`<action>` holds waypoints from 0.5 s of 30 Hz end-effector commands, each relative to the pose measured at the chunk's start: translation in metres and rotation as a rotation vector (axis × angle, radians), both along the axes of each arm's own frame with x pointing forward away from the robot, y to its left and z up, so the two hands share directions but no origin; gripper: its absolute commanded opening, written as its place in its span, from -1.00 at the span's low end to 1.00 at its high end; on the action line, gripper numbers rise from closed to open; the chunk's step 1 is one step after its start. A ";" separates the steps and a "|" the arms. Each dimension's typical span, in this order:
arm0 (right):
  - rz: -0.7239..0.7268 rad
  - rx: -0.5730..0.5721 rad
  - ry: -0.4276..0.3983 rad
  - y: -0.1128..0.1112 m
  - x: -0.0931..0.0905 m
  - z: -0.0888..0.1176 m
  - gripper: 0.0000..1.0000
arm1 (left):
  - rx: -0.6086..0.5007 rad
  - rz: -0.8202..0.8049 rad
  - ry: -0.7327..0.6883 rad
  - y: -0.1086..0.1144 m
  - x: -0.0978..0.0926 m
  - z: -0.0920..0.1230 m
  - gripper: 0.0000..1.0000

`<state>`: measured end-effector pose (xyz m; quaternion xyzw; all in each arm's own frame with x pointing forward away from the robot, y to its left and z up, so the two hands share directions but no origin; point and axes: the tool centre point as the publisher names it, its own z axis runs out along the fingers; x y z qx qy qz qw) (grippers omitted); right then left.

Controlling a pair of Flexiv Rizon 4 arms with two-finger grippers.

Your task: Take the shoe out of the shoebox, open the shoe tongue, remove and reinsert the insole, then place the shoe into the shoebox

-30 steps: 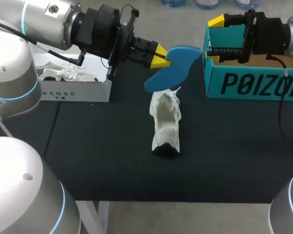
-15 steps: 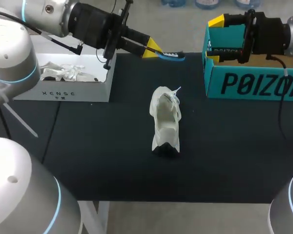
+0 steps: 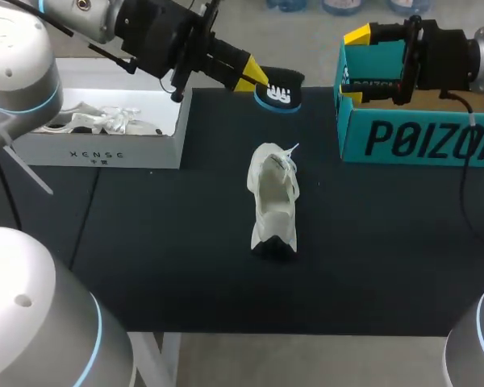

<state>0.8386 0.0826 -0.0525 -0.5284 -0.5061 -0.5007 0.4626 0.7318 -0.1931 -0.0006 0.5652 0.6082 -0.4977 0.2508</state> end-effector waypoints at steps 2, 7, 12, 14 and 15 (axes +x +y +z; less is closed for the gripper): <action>0.001 0.000 0.000 0.001 0.001 -0.001 1.00 | 0.097 -0.085 -0.344 -0.002 0.005 -0.006 -1.00; 0.002 0.005 -0.001 0.002 0.000 -0.001 1.00 | 0.165 -0.088 -0.578 -0.003 0.012 -0.014 -1.00; -0.010 0.009 -0.009 0.004 0.001 0.001 1.00 | 0.077 -0.058 -0.613 -0.006 0.017 -0.016 -1.00; -0.015 0.002 -0.025 0.007 0.002 0.005 1.00 | 0.058 -0.051 -0.599 -0.009 0.018 -0.018 -1.00; -0.011 0.002 -0.033 0.009 0.002 0.006 1.00 | 0.025 -0.039 -0.585 -0.011 0.018 -0.019 -1.00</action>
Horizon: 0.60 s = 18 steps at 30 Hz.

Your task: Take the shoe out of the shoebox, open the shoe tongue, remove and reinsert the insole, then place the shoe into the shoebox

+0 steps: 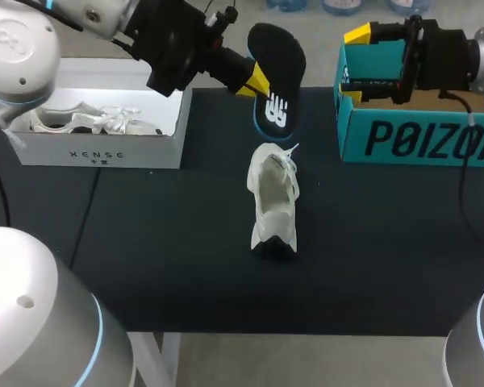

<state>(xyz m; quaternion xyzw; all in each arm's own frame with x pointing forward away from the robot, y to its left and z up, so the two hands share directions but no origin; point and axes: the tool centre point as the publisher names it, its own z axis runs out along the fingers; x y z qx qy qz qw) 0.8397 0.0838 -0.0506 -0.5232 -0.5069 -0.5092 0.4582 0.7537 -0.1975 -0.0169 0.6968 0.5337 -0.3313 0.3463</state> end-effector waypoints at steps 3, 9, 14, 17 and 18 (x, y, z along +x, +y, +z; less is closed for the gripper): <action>-0.001 -0.011 -0.049 0.013 0.001 0.013 1.00 | -0.119 0.026 -0.079 -0.013 -0.001 -0.005 -1.00; 0.003 -0.003 -0.079 0.019 0.000 0.022 1.00 | -0.196 0.025 -0.020 -0.027 0.003 -0.011 -1.00; 0.014 0.014 -0.084 0.022 -0.002 0.025 0.76 | -0.208 -0.010 -0.033 -0.036 0.004 -0.016 -1.00; 0.024 0.016 -0.079 0.024 -0.003 0.023 0.52 | -0.219 -0.022 -0.013 -0.039 0.007 -0.019 -1.00; 0.028 0.016 -0.076 0.025 -0.003 0.022 0.37 | -0.221 -0.021 -0.002 -0.041 0.008 -0.019 -1.00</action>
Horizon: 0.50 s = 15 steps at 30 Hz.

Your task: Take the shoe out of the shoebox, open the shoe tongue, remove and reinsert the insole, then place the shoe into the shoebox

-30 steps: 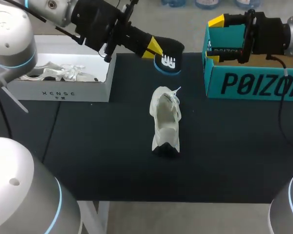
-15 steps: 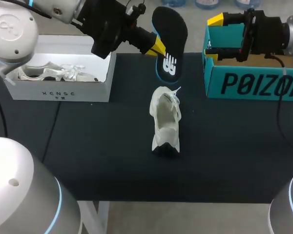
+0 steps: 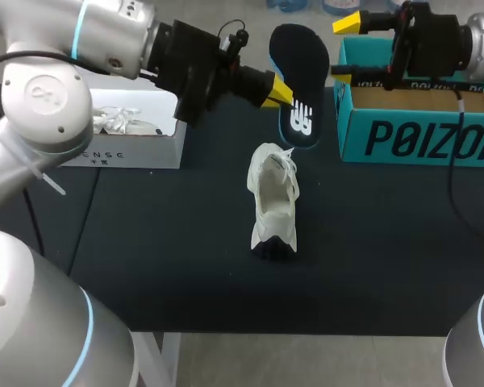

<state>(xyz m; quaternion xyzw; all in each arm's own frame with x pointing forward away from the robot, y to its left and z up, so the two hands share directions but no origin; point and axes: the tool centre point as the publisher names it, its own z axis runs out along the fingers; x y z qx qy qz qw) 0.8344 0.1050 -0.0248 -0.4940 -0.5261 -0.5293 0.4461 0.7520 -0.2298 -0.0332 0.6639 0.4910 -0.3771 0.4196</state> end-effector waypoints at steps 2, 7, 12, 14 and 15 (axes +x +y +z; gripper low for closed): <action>0.014 -0.001 0.009 0.006 0.001 -0.004 0.15 | -0.026 -0.018 0.028 -0.010 0.010 -0.002 -1.00; 0.029 -0.001 0.019 0.012 0.001 -0.007 -0.01 | -0.039 -0.022 0.045 -0.014 0.011 0.000 -1.00; 0.035 0.002 0.022 0.014 0.001 -0.008 -0.04 | -0.037 -0.026 0.044 -0.018 0.012 -0.003 -1.00; 0.035 0.006 0.024 0.015 0.000 -0.008 -0.04 | -0.038 -0.024 0.038 -0.018 0.013 -0.002 -1.00; 0.039 0.009 0.026 0.015 -0.001 -0.008 -0.05 | -0.037 -0.024 0.035 -0.019 0.015 -0.002 -1.00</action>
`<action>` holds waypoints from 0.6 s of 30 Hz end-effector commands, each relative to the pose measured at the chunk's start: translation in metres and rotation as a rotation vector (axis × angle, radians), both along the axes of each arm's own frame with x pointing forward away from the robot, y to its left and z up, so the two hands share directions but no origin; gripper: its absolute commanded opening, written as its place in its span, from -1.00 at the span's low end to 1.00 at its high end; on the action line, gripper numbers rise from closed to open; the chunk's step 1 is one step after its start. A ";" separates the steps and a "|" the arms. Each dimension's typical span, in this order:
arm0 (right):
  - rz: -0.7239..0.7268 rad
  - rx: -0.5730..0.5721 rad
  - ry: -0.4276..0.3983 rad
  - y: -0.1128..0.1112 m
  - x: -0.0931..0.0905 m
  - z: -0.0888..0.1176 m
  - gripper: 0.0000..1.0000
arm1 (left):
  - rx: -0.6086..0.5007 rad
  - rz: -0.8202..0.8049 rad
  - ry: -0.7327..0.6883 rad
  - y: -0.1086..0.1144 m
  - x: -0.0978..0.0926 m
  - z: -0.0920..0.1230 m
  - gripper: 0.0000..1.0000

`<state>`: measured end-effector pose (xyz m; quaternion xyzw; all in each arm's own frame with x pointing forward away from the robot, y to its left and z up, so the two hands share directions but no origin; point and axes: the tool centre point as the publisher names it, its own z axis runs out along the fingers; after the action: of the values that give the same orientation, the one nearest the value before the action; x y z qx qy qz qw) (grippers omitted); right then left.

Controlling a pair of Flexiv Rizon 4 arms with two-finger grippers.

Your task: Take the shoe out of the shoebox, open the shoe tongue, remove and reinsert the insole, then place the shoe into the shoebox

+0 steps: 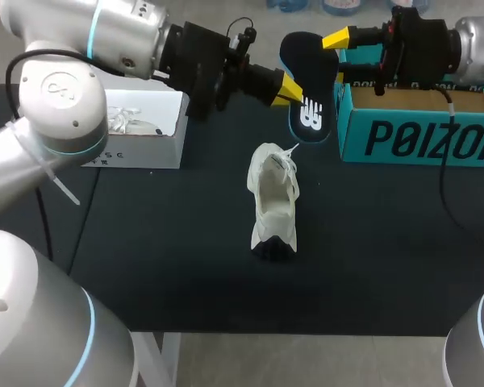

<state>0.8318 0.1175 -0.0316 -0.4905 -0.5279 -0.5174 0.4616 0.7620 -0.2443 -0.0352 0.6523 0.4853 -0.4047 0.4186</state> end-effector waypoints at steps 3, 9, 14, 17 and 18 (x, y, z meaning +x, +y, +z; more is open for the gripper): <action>0.017 0.006 0.010 0.005 0.000 -0.003 -0.12 | 0.011 -0.004 -0.018 -0.005 0.009 0.000 -1.00; 0.021 0.005 0.024 0.005 0.000 -0.008 -0.92 | 0.005 -0.010 -0.015 -0.006 0.008 -0.001 -1.00; 0.023 0.007 0.036 0.006 0.000 -0.011 -1.00 | 0.010 -0.026 -0.005 -0.008 0.007 -0.002 -1.00; 0.028 0.001 0.041 0.006 0.001 -0.013 -1.00 | 0.033 -0.047 -0.006 -0.007 0.006 -0.001 -0.08; 0.029 -0.001 0.042 0.006 0.001 -0.013 -1.00 | 0.044 -0.055 -0.016 -0.006 0.006 -0.001 1.00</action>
<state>0.8295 0.1223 -0.0441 -0.4944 -0.5230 -0.5030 0.4786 0.7628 -0.2501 -0.0407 0.6681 0.4756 -0.4030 0.4063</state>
